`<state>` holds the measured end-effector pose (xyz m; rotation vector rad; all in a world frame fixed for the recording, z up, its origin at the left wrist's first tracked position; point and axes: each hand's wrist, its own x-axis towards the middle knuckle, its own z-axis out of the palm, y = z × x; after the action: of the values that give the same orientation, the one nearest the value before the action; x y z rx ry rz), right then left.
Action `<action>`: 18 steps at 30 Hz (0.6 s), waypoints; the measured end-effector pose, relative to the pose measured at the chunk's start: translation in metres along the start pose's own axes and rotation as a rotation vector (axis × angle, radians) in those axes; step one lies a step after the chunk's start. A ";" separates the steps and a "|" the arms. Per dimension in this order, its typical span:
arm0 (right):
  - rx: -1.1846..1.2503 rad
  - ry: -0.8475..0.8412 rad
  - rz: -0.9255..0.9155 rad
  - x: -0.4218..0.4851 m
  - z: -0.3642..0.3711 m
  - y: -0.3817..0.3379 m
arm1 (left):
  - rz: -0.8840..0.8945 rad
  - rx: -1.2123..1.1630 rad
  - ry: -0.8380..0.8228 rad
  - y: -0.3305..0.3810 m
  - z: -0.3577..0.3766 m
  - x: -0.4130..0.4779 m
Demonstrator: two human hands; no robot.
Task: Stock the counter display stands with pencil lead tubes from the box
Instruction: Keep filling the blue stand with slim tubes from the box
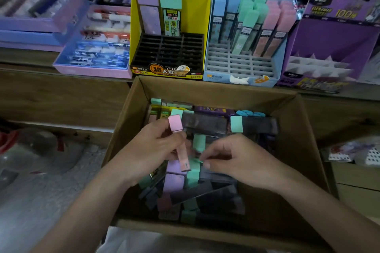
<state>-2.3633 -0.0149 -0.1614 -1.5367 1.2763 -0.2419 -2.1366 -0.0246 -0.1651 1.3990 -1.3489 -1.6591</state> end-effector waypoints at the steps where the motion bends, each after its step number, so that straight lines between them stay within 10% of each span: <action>1: -0.053 -0.032 0.015 -0.006 -0.001 0.004 | 0.000 0.031 -0.021 -0.001 0.000 -0.003; 18: -0.518 -0.184 0.053 -0.037 0.020 0.031 | -0.164 0.695 -0.217 -0.017 0.009 -0.041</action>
<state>-2.3824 0.0307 -0.1779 -1.9027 1.2889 0.2828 -2.1310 0.0200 -0.1671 1.7749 -2.1222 -1.5386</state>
